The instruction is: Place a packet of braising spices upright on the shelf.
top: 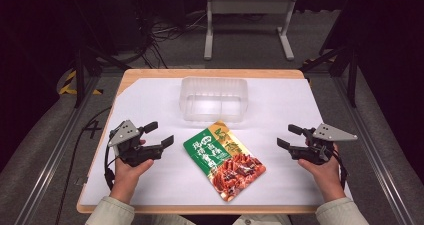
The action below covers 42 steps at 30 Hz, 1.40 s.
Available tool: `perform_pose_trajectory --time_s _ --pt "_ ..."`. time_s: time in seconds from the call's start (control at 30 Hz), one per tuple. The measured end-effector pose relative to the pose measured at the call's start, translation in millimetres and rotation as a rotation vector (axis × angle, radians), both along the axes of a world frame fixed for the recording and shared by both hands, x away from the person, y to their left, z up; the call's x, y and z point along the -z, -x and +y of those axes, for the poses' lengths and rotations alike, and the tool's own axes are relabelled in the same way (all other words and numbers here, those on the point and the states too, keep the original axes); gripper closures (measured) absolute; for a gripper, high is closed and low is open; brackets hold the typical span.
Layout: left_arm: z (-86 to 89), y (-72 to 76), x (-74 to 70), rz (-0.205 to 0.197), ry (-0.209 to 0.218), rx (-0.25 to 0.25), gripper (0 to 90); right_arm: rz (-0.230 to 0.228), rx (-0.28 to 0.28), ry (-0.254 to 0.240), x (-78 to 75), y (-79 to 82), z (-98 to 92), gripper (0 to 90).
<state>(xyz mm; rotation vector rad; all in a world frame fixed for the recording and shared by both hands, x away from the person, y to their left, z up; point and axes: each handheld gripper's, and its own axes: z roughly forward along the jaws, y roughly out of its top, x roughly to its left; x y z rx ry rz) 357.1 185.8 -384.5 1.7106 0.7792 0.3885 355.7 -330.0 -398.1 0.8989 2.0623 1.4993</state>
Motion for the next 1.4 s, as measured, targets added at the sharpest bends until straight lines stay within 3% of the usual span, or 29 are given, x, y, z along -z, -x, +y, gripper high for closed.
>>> perform_pose_trajectory --time_s 0.13,0.47,0.6,0.8,0.97,1.13,1.4 --pt "-10.5 -4.4 -3.5 -0.012 -0.016 0.017 20.4 0.004 0.002 0.001 0.1 0.4 -0.5 29.1" --pt "-29.4 -14.6 -7.8 0.021 0.0 0.055 17.4 0.007 0.001 0.01 0.6 1.0 -0.4 29.9" --pt "-36.9 -20.6 -6.1 0.023 -0.013 0.079 16.4 0.01 0.0 0.008 0.4 0.8 -0.6 29.9" --pt "-40.0 -27.8 0.0 0.035 0.019 0.138 16.0 0.022 -0.009 0.005 1.5 0.2 0.6 30.0" --pt "-42.5 -43.9 18.5 0.125 0.0 0.125 15.5 0.032 -0.013 0.005 2.4 -0.4 1.1 30.0" --pt "-43.5 -54.9 32.1 0.214 0.011 0.136 15.8 0.041 -0.016 0.004 3.5 -1.4 0.9 29.9" --pt "-53.1 -62.6 47.2 0.303 -0.09 0.128 17.7 0.052 -0.019 0.012 4.5 -1.9 2.4 29.7"
